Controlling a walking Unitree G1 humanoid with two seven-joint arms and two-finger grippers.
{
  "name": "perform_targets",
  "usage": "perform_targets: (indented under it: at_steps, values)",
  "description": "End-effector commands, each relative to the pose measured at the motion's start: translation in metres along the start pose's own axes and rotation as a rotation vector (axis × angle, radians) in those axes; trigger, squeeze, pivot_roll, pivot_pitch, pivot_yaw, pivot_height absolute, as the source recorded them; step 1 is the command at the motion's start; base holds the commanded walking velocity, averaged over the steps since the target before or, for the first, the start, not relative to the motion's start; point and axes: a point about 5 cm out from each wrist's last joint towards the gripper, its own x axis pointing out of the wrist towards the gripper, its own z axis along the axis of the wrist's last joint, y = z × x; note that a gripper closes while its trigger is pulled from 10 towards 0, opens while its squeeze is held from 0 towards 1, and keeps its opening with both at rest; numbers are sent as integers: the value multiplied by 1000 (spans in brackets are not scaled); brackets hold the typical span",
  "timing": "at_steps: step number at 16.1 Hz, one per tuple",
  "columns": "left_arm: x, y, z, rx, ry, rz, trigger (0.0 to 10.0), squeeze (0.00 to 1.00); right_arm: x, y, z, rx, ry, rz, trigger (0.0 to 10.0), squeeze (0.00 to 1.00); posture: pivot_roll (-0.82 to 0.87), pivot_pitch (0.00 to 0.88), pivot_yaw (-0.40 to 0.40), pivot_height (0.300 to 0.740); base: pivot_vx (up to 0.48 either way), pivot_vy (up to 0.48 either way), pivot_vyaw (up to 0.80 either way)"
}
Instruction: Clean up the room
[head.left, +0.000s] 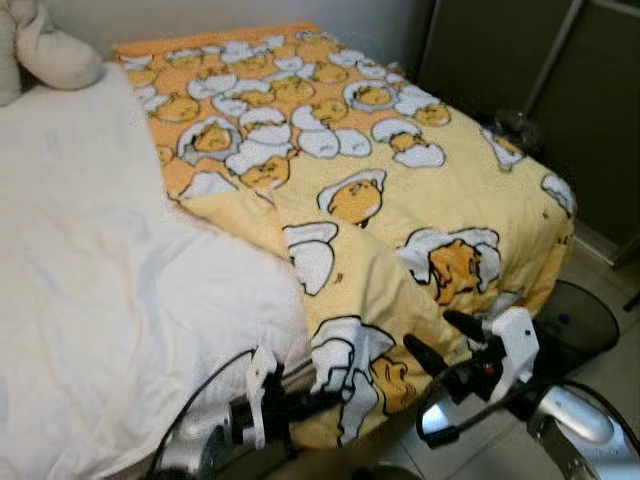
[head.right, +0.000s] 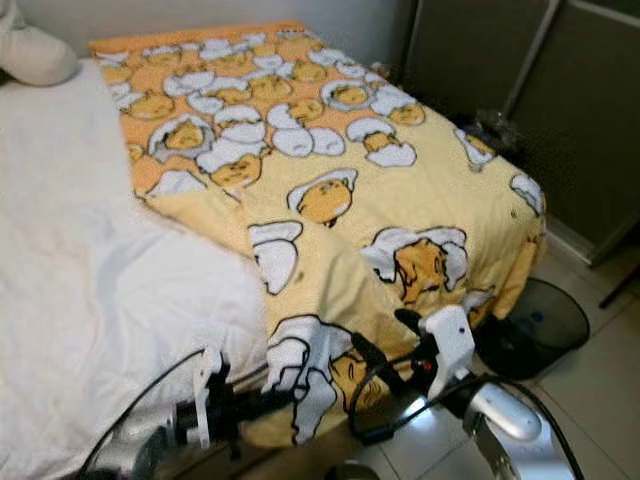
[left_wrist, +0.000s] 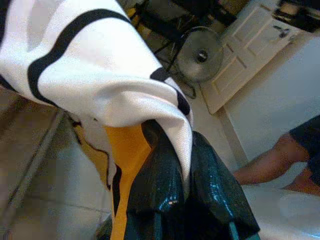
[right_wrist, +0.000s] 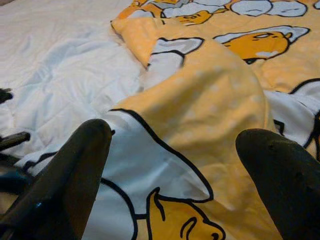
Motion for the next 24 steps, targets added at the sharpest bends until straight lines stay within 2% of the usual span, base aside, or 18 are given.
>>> perform_targets:
  at_steps: [1, 4, 5, 7, 9, 12, 16, 18, 21, 24]
  values:
    - [-3, 10, 13, 26, -6, 35, 0, 0, 0, -1, 0, 2, 9, -3, 10000, 43, -147, 0, -3, 730, 0, -300, 0]
    - [-3, 12, 15, 24, -3, 36, 0, 0, 0, -1, -2, 6, 15, -6, 10000, 43, -145, 0, -1, 730, 0, -420, 0]
    - [-4, 13, 15, 50, 4, 57, 0, 0, 0, -1, -3, 7, 16, -7, 10000, 43, -144, 0, -1, 730, 0, -480, 0]
    - [-6, 14, 11, 30, 16, 73, 0, 0, 0, -2, -3, 7, 18, -6, 10000, 43, -143, 0, -1, 730, 0, -480, 0]
    - [-7, 15, 9, 37, 30, 93, 0, 0, 1, -2, -4, 6, 20, -5, 10000, 47, -142, 0, -2, 730, 0, 0, 0]
    - [-5, 16, 25, 96, -9, 44, 0, 0, 2, -1, -5, 5, 23, -7, 10000, 47, -144, 0, 1, 730, 0, 0, 0]
    - [-7, 18, 37, 130, -33, 35, 0, 0, 3, 0, -7, 8, 24, -9, 10000, 47, -145, 0, 8, 730, 0, 0, 0]
    - [-8, 18, 38, 122, -43, 37, 0, 0, 2, 0, -9, 11, 27, -11, 10000, 43, -145, 0, 11, 730, 0, 0, 0]
    - [-12, 16, 35, 107, -59, 44, 0, 0, 1, 0, -11, 17, 32, -14, 10000, 47, -143, 0, 9, 730, 0, 413, 0]
    - [-9, 10, 32, 111, -62, 30, 0, 0, 1, 1, -11, 19, 34, -12, 10000, 51, -142, 0, 7, 730, -249, 414, 0]
